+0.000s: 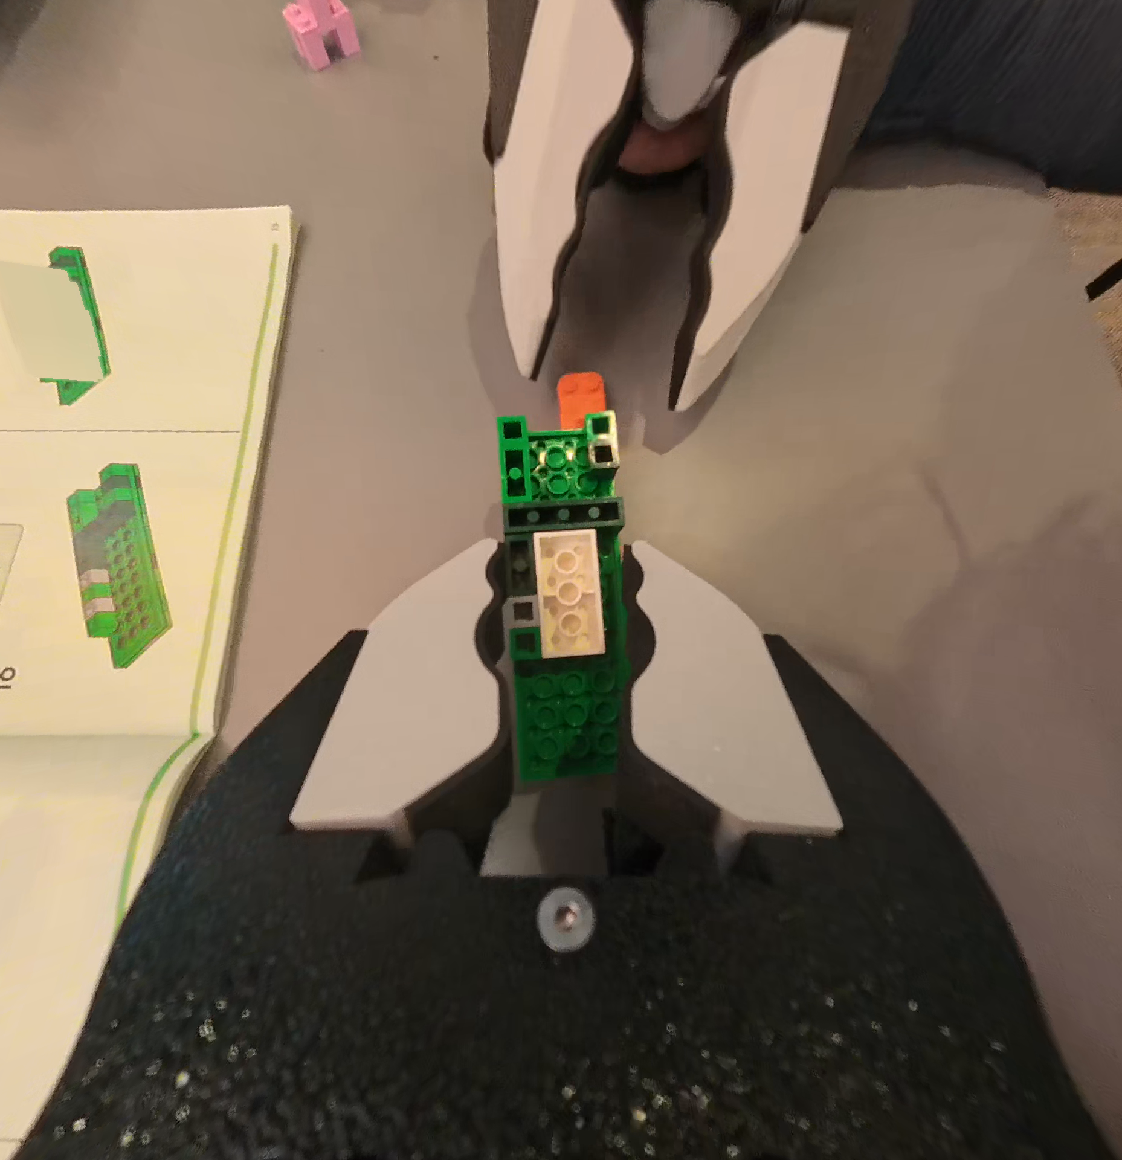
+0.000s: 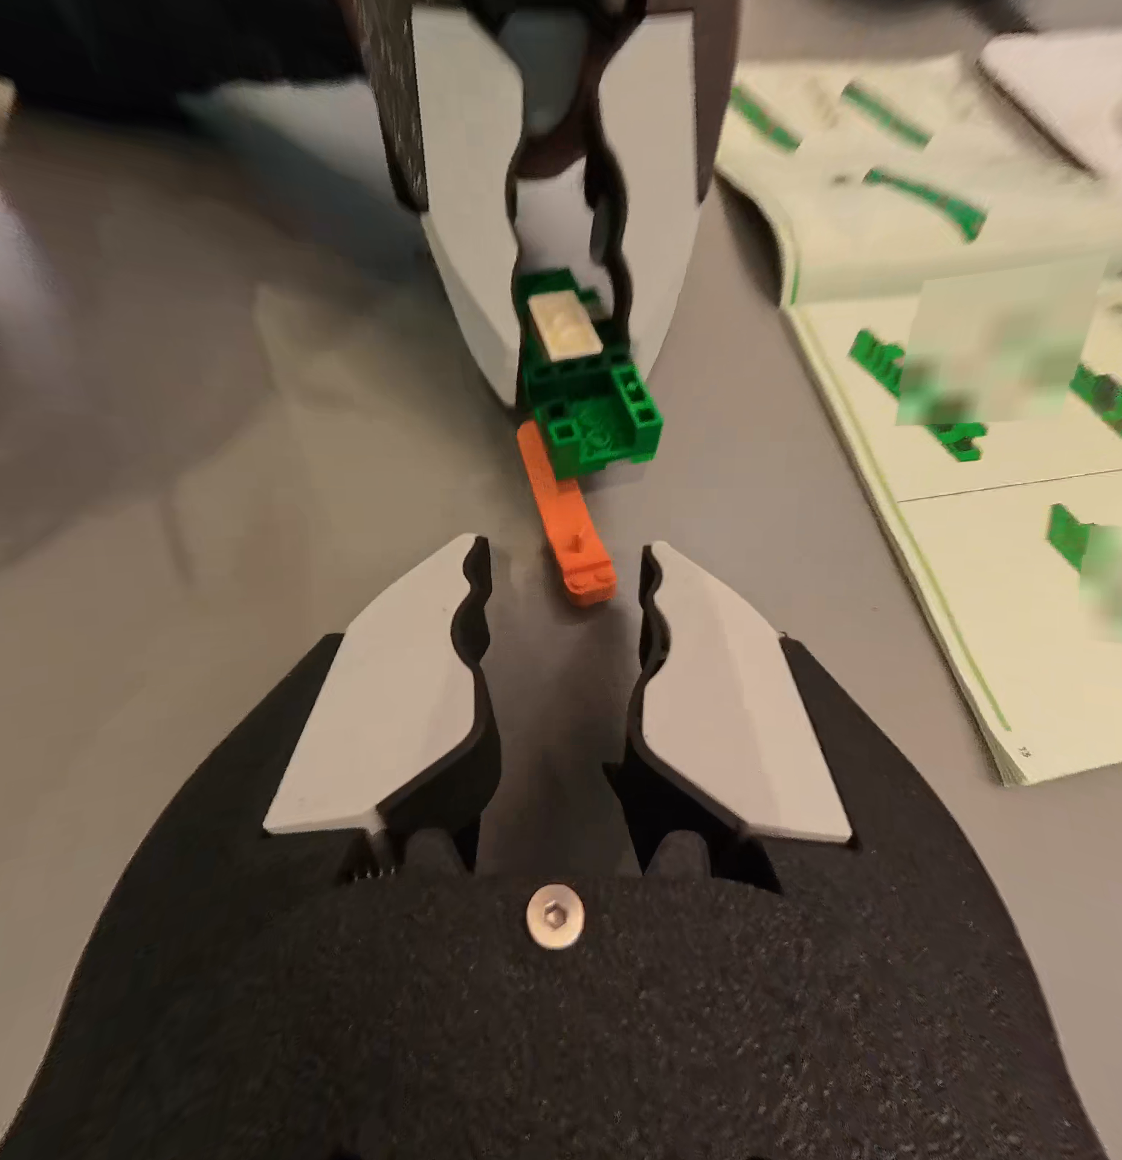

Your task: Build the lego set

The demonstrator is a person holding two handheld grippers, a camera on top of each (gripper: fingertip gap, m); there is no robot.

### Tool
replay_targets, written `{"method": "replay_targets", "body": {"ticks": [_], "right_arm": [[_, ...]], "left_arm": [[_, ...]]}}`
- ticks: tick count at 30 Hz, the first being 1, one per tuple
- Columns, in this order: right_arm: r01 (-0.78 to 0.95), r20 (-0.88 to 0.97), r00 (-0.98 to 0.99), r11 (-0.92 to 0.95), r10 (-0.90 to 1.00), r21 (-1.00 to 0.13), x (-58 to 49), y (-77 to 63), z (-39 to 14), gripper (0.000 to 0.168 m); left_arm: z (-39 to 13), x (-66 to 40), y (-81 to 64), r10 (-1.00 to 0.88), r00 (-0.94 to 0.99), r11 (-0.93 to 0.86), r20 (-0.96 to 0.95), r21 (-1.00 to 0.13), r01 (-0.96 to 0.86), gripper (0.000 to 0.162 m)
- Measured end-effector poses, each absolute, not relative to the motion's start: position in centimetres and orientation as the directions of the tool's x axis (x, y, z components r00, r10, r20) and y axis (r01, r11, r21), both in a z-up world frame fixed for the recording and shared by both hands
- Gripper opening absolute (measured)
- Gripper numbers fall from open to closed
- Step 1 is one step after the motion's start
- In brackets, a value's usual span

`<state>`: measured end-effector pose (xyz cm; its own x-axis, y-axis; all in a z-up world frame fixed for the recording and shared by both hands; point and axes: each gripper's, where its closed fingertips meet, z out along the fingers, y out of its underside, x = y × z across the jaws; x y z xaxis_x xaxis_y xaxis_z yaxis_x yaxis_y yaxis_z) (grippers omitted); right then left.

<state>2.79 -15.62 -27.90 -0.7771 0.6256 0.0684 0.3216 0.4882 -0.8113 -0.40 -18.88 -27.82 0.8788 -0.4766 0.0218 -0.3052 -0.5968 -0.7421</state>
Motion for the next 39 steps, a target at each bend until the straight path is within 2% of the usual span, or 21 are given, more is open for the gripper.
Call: {"method": "replay_targets", "body": {"ticks": [4, 16, 39], "right_arm": [[0.351, 0.037, -0.815, 0.543, 0.579, -0.763, 2.8, -15.2, -28.9, 0.044], [0.330, 0.016, -0.856, 0.569, 0.517, -0.753, 2.8, -15.2, -29.2, 0.017], [0.326, 0.028, -0.850, 0.566, 0.526, -0.757, 2.7, -15.2, -29.1, 0.017]], "left_arm": [[-27.3, -0.5, -19.3, -0.494, 0.868, -0.578, 0.049, -0.764, -0.286, 0.035], [-28.6, 0.0, -19.1, -0.488, 0.873, -0.626, 0.026, -0.707, -0.329, 0.035], [-29.5, 0.4, -18.5, -0.523, 0.853, -0.631, -0.004, -0.671, -0.390, 0.035]]}}
